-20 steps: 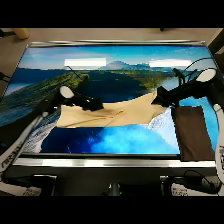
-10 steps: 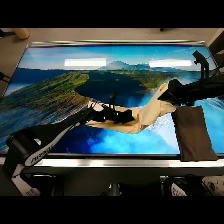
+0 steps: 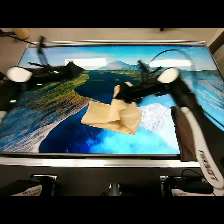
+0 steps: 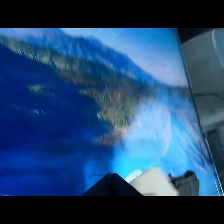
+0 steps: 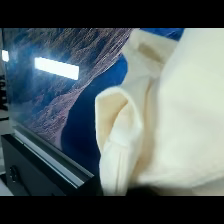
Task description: Fold the shirts.
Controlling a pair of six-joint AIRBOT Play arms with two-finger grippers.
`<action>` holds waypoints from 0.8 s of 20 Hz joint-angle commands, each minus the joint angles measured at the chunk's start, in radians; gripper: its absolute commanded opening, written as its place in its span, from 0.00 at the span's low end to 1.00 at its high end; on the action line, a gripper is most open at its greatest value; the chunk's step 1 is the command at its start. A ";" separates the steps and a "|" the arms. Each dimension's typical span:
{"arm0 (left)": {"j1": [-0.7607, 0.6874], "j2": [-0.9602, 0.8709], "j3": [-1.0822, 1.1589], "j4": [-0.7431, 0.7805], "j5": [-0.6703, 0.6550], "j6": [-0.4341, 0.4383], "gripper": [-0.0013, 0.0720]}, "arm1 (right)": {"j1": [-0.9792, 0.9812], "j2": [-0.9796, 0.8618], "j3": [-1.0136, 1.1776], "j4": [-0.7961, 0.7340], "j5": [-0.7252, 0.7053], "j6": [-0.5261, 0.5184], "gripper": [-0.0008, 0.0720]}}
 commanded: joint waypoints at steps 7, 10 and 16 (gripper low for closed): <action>0.175 0.318 -0.002 0.257 -0.214 -0.031 0.04 | -0.043 -0.211 0.088 -0.040 0.185 -0.060 0.89; 0.175 0.314 -0.016 0.306 -0.245 -0.031 0.04 | -0.209 -0.119 0.067 -0.528 0.397 0.053 0.89; 0.163 0.301 -0.019 0.306 -0.246 -0.040 0.04 | -0.220 -0.098 -0.308 -0.181 0.092 -0.003 0.89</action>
